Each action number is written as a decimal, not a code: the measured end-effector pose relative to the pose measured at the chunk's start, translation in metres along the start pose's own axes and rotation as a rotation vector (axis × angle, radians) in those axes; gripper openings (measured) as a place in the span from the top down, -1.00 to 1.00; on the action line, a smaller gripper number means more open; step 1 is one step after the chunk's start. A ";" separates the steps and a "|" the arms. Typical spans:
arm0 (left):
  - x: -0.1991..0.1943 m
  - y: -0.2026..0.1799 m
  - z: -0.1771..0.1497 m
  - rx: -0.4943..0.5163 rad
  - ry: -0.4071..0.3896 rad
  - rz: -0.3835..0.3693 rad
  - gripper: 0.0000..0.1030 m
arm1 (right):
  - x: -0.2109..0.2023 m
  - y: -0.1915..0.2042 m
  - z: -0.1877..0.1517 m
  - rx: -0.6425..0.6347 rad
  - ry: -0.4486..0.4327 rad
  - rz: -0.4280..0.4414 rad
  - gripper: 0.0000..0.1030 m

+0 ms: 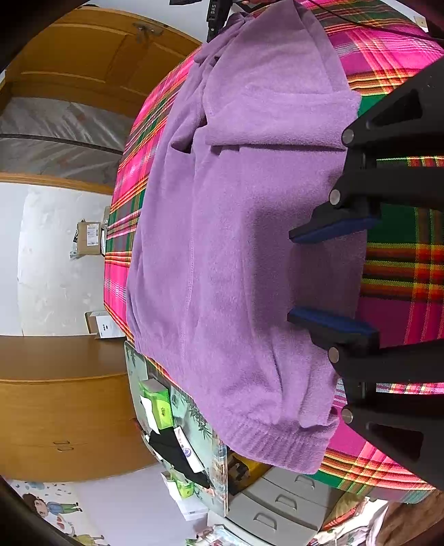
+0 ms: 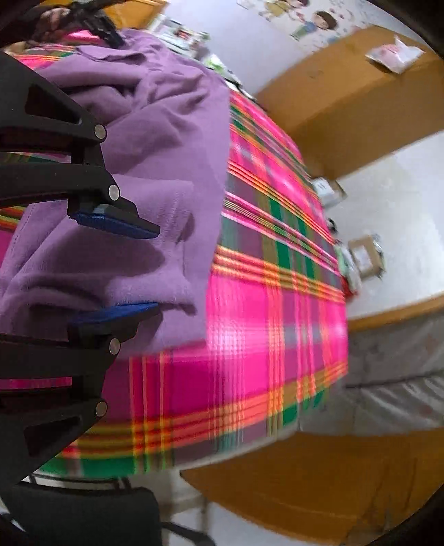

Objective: Fold clothes

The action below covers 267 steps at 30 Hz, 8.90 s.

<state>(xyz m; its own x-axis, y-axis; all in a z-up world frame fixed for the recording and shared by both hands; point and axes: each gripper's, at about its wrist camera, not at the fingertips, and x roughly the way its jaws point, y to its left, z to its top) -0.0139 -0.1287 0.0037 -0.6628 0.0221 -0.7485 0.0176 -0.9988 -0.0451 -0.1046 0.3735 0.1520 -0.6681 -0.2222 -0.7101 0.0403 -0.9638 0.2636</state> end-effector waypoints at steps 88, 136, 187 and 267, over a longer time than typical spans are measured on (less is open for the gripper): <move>-0.020 -0.017 -0.027 -0.079 -0.041 -0.116 0.22 | -0.046 0.177 -0.094 0.039 -0.082 0.409 0.83; -0.013 -0.112 -0.015 0.052 0.059 -0.211 0.22 | -0.166 -0.077 -0.112 0.366 -0.309 -0.191 0.44; -0.034 -0.172 -0.047 0.422 0.007 -0.263 0.19 | -0.099 0.060 -0.176 -0.659 -0.051 -0.269 0.19; -0.045 -0.166 -0.043 0.255 0.060 -0.472 0.94 | -0.168 -0.126 -0.207 0.563 -0.205 0.136 0.91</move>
<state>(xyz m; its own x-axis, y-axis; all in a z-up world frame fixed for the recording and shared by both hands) 0.0457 0.0380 0.0167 -0.5104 0.4656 -0.7230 -0.4590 -0.8584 -0.2288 0.1563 0.5022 0.1034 -0.8160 -0.2510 -0.5207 -0.2260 -0.6905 0.6871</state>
